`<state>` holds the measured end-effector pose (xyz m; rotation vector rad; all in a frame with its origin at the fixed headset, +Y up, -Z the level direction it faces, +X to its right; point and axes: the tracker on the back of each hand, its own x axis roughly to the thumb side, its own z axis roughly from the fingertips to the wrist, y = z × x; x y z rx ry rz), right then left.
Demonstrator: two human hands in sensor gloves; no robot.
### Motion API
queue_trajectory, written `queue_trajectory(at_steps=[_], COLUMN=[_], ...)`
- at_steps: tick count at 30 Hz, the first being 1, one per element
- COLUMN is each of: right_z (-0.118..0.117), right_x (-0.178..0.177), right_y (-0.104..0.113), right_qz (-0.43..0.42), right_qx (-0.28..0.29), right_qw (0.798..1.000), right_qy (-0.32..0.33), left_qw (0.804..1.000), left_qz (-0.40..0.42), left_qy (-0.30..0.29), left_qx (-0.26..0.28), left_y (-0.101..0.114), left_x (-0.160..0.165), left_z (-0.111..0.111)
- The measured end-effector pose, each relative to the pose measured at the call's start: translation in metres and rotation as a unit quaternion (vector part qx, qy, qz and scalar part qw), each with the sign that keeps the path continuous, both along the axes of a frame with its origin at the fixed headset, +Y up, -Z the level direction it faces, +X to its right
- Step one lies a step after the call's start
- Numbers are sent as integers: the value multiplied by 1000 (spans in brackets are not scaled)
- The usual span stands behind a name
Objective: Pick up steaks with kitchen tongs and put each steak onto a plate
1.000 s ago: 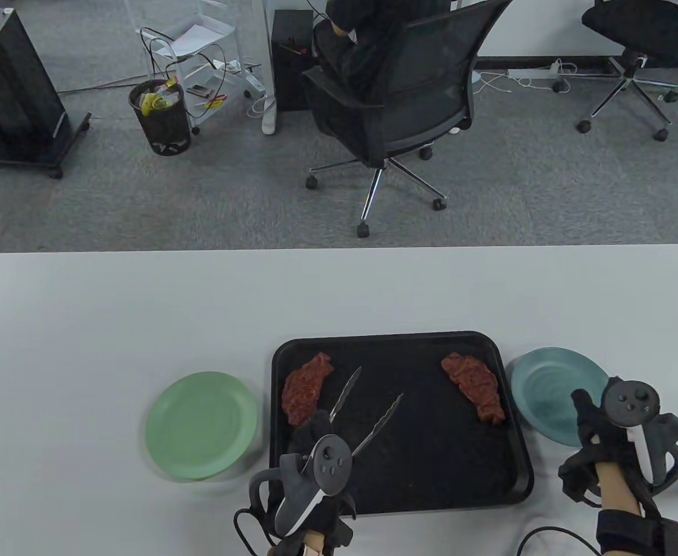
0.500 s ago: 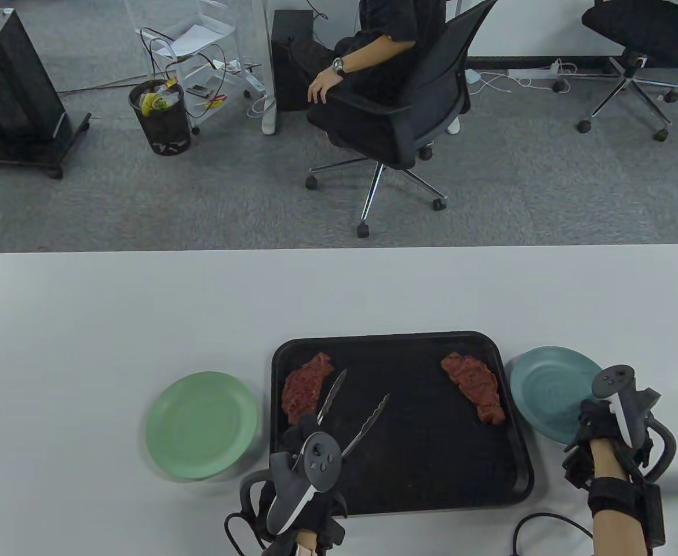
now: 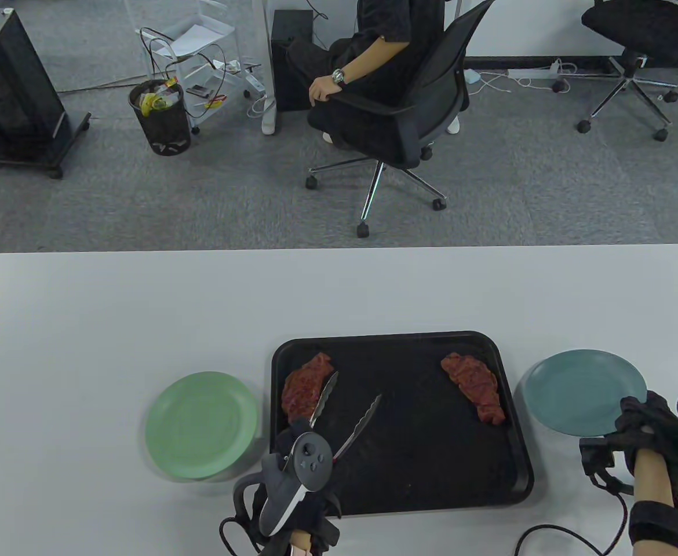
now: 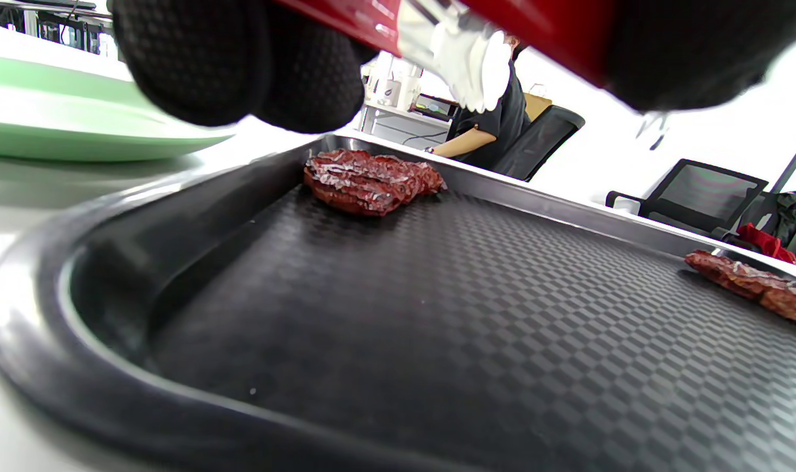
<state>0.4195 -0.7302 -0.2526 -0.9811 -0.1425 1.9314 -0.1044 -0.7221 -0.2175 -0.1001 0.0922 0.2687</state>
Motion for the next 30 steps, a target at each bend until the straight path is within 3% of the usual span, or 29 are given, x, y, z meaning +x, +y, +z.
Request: queue_trajectory(at_steps=[7, 10, 15, 21, 30], right_z=[10, 12, 11, 12, 12], right_x=[-65, -104, -152, -172, -169], right_y=[10, 2, -18, -38, -42], right_qz=[-152, -205, -215, -245, -243], right_qx=[93, 100, 82, 73, 72], right_qw=[980, 965, 958, 949, 948], right_qy=[85, 127, 173, 183, 192], left_qw=[1000, 1000, 999, 999, 999], left_qz=[17, 24, 31, 29, 22], left_qy=[4, 6, 13, 23, 43], left_qx=[-1, -1, 1, -1, -8], left_y=[-2, -3, -4, -7, -9], left_x=[-2, -3, -4, -6, -12], left_z=[0, -1, -2, -4, -3])
